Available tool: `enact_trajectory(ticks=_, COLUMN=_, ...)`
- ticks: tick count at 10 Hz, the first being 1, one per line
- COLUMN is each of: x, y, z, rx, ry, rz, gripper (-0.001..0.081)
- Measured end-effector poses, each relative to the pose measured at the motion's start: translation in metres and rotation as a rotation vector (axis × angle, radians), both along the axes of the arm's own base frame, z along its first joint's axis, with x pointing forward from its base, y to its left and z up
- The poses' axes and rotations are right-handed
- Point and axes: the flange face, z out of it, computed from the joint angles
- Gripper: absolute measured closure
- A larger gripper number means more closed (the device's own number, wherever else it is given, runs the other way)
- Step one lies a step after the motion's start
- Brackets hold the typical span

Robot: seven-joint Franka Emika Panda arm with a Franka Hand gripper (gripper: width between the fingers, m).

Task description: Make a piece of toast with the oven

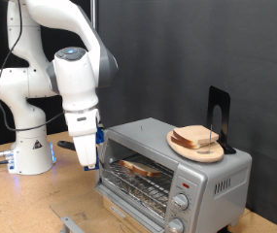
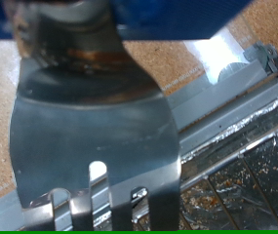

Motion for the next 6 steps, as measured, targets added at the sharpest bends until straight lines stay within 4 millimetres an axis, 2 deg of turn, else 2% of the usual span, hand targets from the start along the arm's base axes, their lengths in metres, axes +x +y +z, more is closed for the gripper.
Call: enact_trajectory(ticks=6, x=0.0071, y=0.0073, z=-0.0099, rx=0.01, ry=0.025, rz=-0.012, gripper=0.0403)
